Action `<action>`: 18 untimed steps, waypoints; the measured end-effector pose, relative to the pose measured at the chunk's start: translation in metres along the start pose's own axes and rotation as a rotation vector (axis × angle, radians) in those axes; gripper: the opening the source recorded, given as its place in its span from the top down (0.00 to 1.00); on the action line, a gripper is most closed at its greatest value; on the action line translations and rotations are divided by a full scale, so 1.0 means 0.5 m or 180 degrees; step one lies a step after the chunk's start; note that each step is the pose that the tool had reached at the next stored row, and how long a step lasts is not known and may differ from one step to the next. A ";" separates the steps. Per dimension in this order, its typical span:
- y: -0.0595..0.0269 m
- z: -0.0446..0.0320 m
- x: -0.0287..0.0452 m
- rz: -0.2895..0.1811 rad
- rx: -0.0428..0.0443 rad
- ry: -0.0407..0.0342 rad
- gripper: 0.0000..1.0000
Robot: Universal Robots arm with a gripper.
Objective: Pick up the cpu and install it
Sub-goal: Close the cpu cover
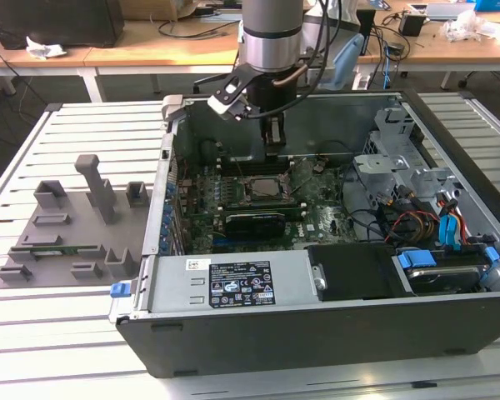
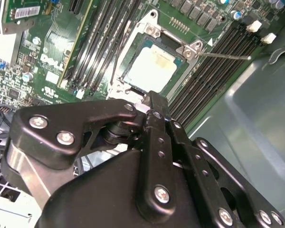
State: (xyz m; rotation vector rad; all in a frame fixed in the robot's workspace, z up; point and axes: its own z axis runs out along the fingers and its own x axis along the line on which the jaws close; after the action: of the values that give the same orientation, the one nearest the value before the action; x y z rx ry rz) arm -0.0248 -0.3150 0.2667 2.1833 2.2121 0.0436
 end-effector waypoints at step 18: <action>0.040 -0.014 0.001 0.0001 0.0000 0.0000 0.89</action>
State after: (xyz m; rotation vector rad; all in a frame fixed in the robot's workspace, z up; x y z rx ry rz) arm -0.0053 -0.3143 0.2743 2.1835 2.2118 0.0436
